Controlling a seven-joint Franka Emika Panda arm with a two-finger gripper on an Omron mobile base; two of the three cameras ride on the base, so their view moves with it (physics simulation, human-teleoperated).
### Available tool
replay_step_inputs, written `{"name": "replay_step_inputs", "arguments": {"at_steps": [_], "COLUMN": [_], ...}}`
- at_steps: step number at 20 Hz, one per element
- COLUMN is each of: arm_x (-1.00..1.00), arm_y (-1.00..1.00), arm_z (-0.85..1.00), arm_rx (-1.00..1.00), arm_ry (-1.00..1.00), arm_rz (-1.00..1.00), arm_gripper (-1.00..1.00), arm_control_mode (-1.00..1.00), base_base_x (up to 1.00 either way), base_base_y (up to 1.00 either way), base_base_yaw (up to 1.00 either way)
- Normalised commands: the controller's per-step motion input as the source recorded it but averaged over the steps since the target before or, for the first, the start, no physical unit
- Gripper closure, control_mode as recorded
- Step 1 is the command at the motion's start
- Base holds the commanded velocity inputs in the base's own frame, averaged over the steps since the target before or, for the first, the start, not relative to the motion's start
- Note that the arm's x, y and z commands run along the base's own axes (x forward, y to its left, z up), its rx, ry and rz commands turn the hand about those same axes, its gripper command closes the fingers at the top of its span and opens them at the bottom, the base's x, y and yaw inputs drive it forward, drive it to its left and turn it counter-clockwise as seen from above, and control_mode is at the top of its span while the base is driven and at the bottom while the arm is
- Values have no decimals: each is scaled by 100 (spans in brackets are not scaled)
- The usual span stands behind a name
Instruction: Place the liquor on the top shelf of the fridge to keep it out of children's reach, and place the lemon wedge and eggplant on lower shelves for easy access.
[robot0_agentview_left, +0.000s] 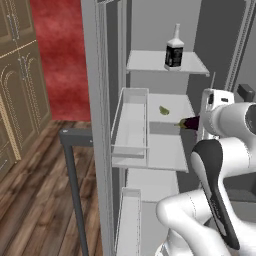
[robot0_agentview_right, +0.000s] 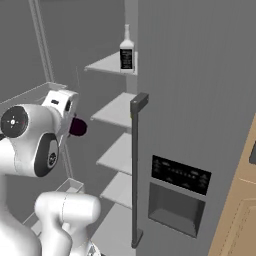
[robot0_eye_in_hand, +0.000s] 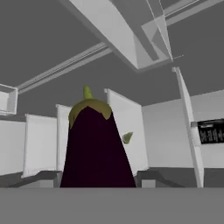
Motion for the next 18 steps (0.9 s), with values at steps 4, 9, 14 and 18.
{"name": "replay_step_inputs", "arguments": {"at_steps": [4,9,14,18], "arm_x": [56,56,57,60], "arm_y": [-4,0,-6,-15], "arm_z": [-15,-13,-22,-30], "arm_rx": [0,0,0,0], "arm_ry": [-2,0,0,0], "arm_rz": [0,0,0,0], "arm_gripper": [100,100,100,100], "arm_control_mode": [-100,-100,-100,-100], "base_base_x": [0,0,0,0], "base_base_y": [0,0,0,0], "base_base_yaw": [0,0,0,0]}}
